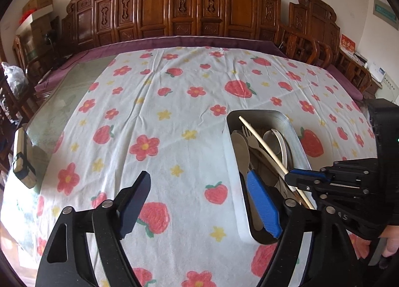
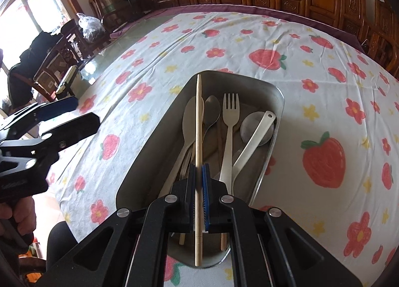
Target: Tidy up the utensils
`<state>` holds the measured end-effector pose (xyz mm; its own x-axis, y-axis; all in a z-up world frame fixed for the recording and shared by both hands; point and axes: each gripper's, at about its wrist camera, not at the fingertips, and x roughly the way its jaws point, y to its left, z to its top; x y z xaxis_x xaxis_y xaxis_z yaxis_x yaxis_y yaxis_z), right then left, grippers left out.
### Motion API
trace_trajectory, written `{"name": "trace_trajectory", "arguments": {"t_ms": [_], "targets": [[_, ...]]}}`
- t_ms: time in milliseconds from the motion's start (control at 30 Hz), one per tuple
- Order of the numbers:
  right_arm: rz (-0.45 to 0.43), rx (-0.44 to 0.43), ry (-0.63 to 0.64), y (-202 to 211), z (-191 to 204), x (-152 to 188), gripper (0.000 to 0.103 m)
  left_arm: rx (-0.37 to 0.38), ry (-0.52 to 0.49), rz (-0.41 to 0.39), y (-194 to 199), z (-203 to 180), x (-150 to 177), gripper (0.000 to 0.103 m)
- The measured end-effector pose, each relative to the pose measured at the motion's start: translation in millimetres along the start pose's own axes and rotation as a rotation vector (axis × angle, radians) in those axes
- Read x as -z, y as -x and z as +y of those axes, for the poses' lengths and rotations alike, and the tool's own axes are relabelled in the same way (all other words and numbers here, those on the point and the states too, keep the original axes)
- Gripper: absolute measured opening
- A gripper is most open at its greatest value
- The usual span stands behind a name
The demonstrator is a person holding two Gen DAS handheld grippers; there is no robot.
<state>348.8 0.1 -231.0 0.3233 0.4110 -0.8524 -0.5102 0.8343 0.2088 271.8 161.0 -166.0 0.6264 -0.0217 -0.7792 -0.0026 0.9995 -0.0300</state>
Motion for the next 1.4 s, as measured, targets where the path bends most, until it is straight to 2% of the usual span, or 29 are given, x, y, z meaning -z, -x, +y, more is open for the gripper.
{"name": "trace_trajectory", "arguments": {"t_ms": [33, 200, 467, 1067, 1200, 1400], "targets": [[0.005, 0.004, 0.0, -3, 1, -1, 0.006, -0.003, 0.002, -0.004, 0, 1, 0, 0.085], [0.025, 0.042, -0.01, -16, -1, -3, 0.006, -0.007, 0.013, -0.008, 0, 6, 4, 0.093], [0.032, 0.045, -0.073, -25, -12, -5, 0.006, -0.011, 0.022, 0.005, -3, 10, 10, 0.093], [-0.051, 0.011, -0.058, -7, 1, -16, 0.008, -0.011, 0.016, 0.005, -2, 5, 14, 0.093], [-0.062, -0.022, -0.037, -3, 6, -14, 0.008, -0.012, 0.017, 0.008, -2, 5, 14, 0.093], [-0.078, -0.007, 0.008, 8, 11, -5, 0.008, -0.012, 0.018, 0.009, -1, 4, 14, 0.093]]}}
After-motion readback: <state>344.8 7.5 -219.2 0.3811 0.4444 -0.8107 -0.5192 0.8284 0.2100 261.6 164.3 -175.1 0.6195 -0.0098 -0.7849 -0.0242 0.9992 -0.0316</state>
